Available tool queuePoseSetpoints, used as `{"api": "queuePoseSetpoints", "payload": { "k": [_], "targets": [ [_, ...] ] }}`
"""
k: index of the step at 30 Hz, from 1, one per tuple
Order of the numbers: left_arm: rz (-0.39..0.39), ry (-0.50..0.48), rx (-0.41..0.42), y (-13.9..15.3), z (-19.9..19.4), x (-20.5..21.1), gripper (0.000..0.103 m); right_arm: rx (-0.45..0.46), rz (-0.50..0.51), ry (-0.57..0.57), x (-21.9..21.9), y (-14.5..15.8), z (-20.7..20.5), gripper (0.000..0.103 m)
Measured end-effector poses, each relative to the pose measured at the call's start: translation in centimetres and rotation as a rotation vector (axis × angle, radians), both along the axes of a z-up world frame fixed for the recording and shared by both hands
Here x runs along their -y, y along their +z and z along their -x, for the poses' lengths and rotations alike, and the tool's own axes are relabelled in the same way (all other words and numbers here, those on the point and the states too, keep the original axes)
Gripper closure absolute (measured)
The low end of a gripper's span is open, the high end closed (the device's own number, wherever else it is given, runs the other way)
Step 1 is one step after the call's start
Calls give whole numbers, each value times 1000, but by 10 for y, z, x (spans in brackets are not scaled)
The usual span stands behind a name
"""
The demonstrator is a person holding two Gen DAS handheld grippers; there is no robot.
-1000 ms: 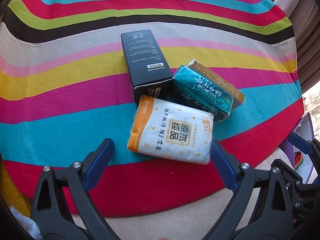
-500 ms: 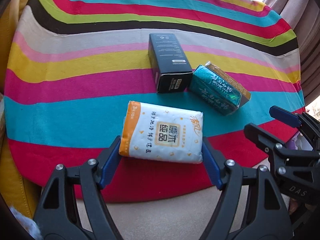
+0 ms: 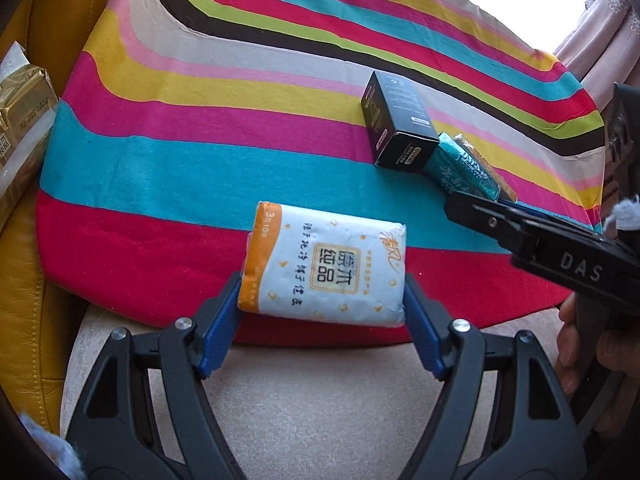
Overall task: Organize objects
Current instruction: 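Grasp the white-orange tissue pack with the left gripper while the right grasps the teal pack, then carry the tissue pack and teal pack into the storage box and release them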
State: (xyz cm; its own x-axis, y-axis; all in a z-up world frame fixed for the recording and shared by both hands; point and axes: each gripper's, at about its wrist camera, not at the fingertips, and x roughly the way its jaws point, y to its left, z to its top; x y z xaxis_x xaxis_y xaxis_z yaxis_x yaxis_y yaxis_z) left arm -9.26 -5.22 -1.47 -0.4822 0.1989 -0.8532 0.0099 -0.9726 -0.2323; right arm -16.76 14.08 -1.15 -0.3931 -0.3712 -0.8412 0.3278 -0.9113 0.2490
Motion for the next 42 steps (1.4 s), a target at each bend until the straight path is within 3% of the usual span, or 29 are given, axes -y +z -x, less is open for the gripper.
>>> {"api": "queuePoseSetpoints", "payload": {
  "k": [8, 19, 20, 21, 23, 42],
  "targets": [
    [-16, 2, -7, -3, 9, -4, 25, -19, -35, -47, 10, -10, 29, 32],
    [-22, 3, -13, -4, 11, -5, 25, -134, -238, 35, 33, -7, 36, 33],
    [-19, 4, -14, -3, 11, -6, 25, -134, -246, 42, 34, -8, 36, 41],
    [-17, 3, -15, -3, 10, -6, 25, -132, -253, 47, 35, -9, 36, 56],
    [-20, 0, -18, -3, 10, -7, 25, -130, -263, 54, 37, -11, 34, 73],
    [20, -16, -66, 12, -7, -25, 26, -211, -272, 10, 4, 18, -28, 73]
  ]
}}
